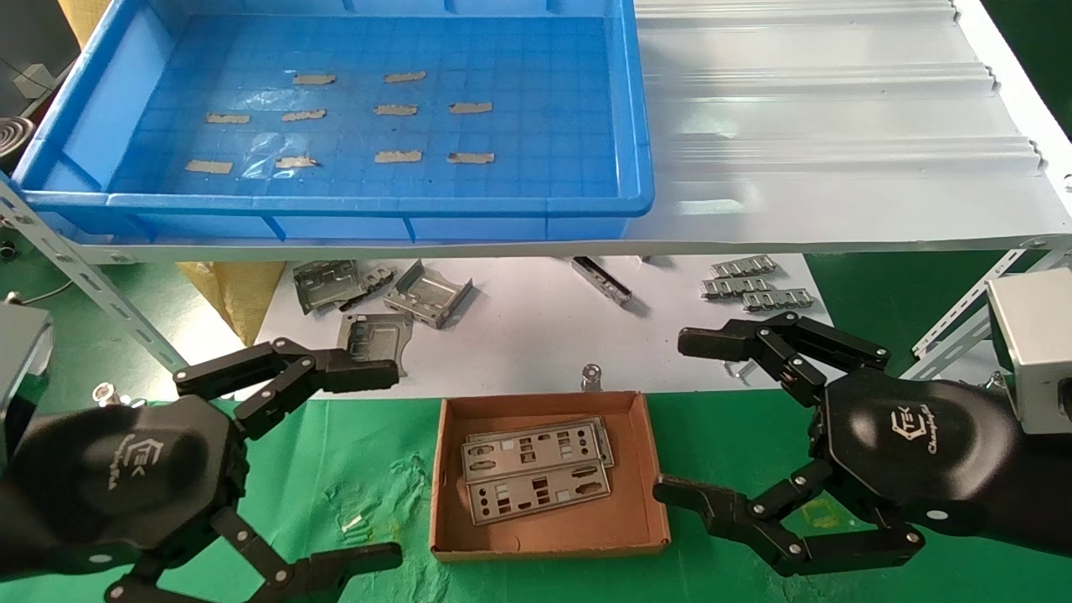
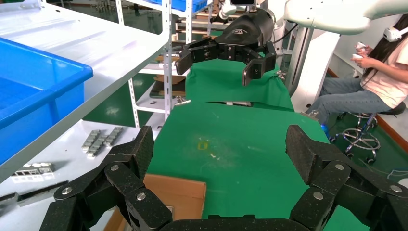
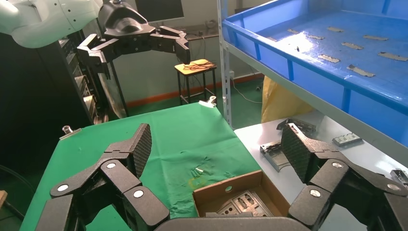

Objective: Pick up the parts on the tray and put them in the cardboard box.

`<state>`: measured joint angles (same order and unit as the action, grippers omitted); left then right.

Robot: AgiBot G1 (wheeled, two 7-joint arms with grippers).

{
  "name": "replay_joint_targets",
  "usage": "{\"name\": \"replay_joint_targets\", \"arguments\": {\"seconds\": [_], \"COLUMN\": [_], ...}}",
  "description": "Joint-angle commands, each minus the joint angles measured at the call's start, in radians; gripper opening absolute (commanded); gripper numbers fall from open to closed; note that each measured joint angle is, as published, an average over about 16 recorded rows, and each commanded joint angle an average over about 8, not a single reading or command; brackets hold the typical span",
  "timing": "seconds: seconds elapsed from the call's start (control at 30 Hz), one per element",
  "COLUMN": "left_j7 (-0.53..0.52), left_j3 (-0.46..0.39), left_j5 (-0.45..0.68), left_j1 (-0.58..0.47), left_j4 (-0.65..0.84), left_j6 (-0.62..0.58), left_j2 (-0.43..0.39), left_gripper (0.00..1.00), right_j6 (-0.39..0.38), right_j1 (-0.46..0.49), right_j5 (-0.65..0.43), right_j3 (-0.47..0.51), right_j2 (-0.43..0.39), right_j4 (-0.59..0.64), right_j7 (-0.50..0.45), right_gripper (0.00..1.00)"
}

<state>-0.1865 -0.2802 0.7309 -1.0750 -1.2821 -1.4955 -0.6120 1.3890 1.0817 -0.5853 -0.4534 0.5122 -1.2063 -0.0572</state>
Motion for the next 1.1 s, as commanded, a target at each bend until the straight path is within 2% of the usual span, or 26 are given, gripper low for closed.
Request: {"name": "replay_joint_targets", "arguments": {"seconds": [0.03,1.1], "left_j7": [0.0,0.0], "left_j3": [0.0,0.0], "left_j5": [0.0,0.0], "left_j1": [0.0,0.0], "left_j4": [0.0,0.0], "left_j6": [0.0,0.0], "left_j2": [0.0,0.0], "left_gripper": [1.0,1.0], "right_j6": [0.0,0.0], "right_j1": [0.0,0.0], "right_j5": [0.0,0.0], "right_j3": [0.0,0.0], "right_j2": [0.0,0.0], "right_j4": [0.0,0.0], "right_j7": [0.0,0.0], "right_gripper": [1.0,1.0]}}
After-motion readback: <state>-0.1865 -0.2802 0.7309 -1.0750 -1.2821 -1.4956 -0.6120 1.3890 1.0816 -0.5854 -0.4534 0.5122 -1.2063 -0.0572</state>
